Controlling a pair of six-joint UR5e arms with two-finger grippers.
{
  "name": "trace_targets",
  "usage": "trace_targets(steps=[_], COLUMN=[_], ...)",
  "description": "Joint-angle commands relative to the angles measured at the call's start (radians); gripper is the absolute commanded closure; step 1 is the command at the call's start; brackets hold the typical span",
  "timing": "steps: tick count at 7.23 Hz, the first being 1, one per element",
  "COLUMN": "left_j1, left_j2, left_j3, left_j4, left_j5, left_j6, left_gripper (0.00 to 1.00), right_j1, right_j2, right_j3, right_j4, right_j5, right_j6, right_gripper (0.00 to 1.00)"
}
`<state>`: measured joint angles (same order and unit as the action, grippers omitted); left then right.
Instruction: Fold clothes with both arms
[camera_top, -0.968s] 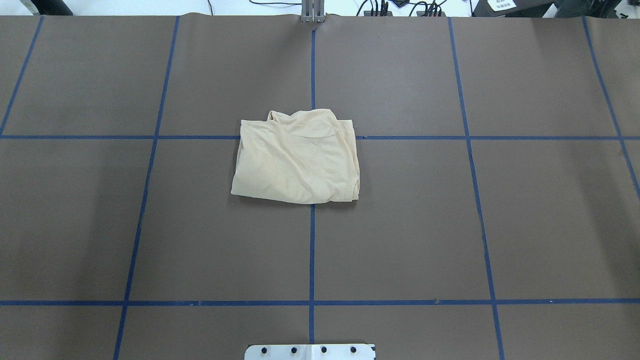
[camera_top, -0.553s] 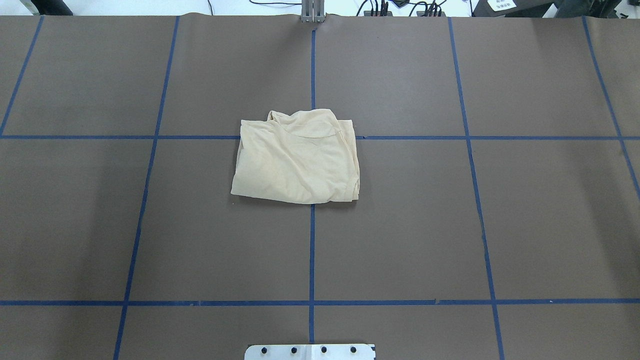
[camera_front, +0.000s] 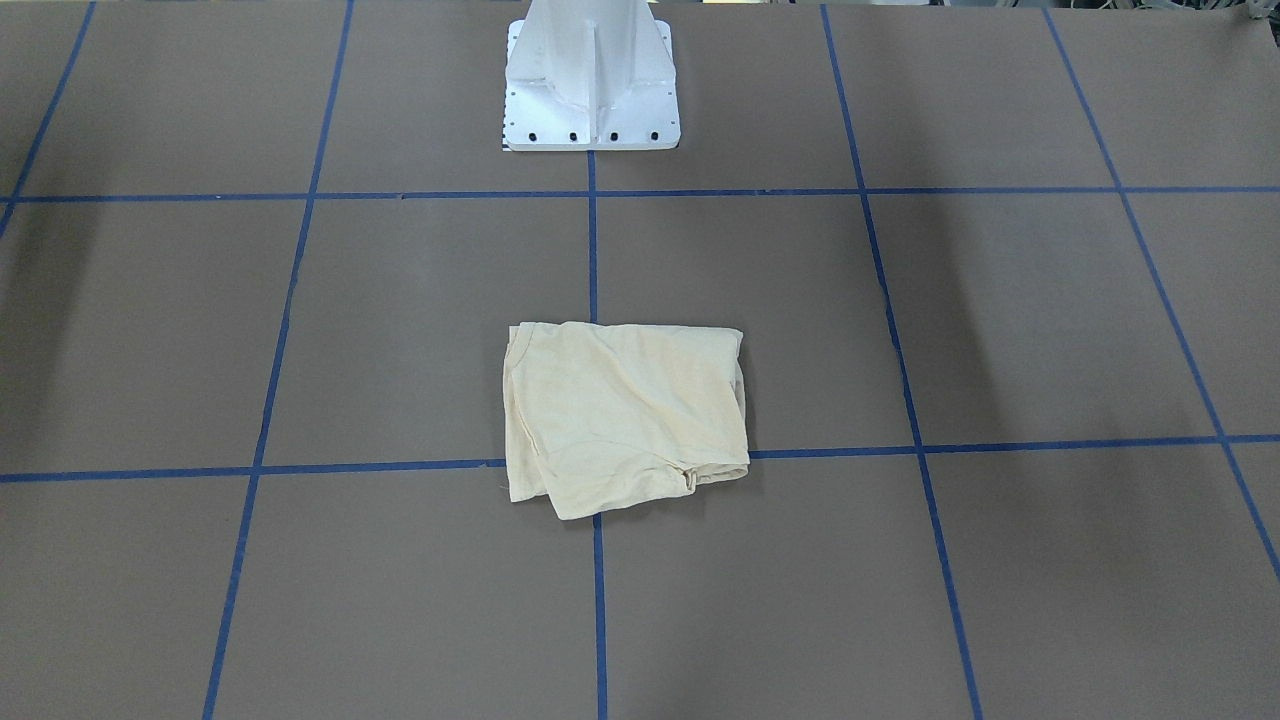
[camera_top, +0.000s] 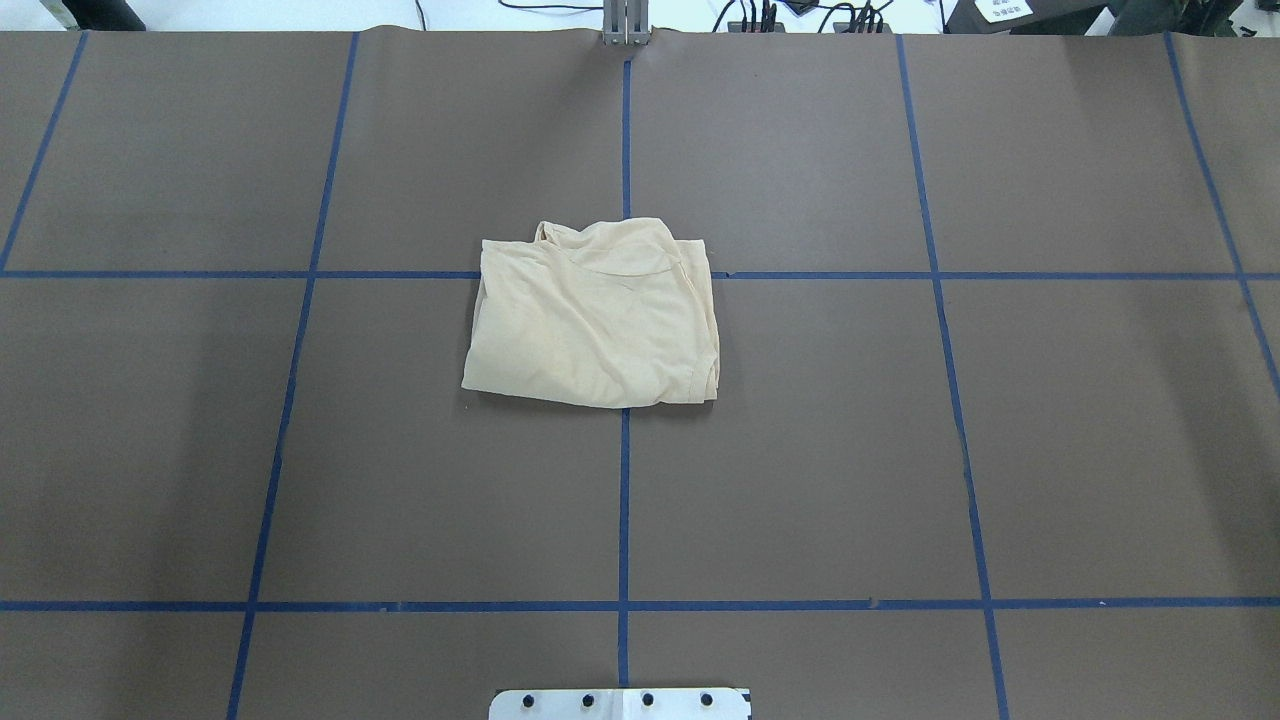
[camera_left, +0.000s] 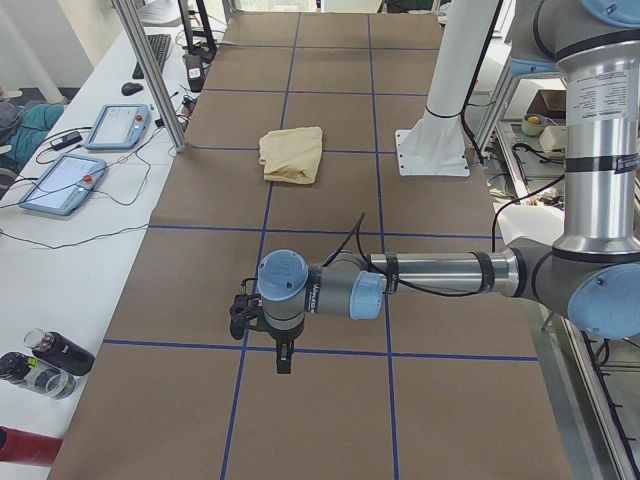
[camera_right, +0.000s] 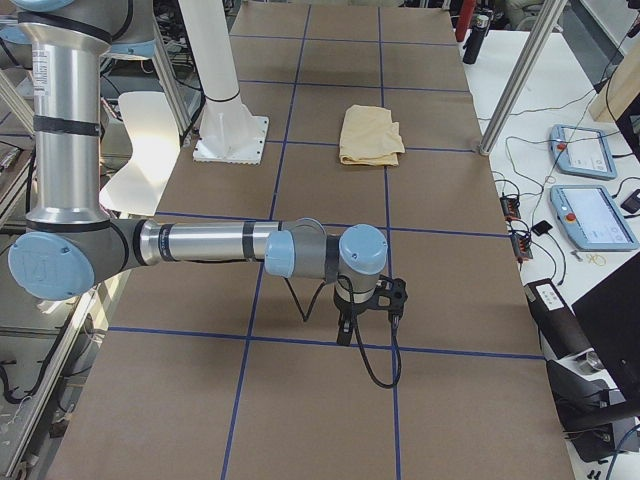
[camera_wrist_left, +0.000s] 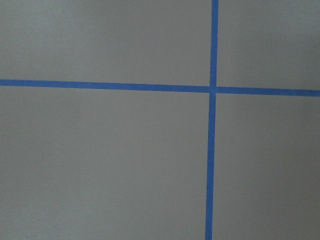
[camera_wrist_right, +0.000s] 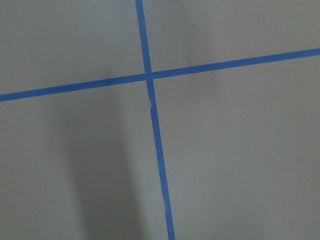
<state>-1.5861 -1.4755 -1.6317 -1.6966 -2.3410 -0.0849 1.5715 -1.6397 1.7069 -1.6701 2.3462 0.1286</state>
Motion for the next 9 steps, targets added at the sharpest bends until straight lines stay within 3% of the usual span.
trace_targets(steps=[1, 9], left_j1=[0.0, 0.0], left_j2=[0.0, -0.003], left_j3=[-0.001, -0.007], left_j4=[0.0, 0.011], left_j5=[0.0, 0.0], left_j6=[0.001, -0.002], left_gripper=[0.0, 0.0], right_j1=[-0.002, -0.002], right_j2=[0.0, 0.0], right_j3=[-0.001, -0.024], right_j4=[0.001, 0.006], right_j5=[0.004, -0.007], right_j6=[-0.001, -0.013], right_gripper=[0.0, 0.0])
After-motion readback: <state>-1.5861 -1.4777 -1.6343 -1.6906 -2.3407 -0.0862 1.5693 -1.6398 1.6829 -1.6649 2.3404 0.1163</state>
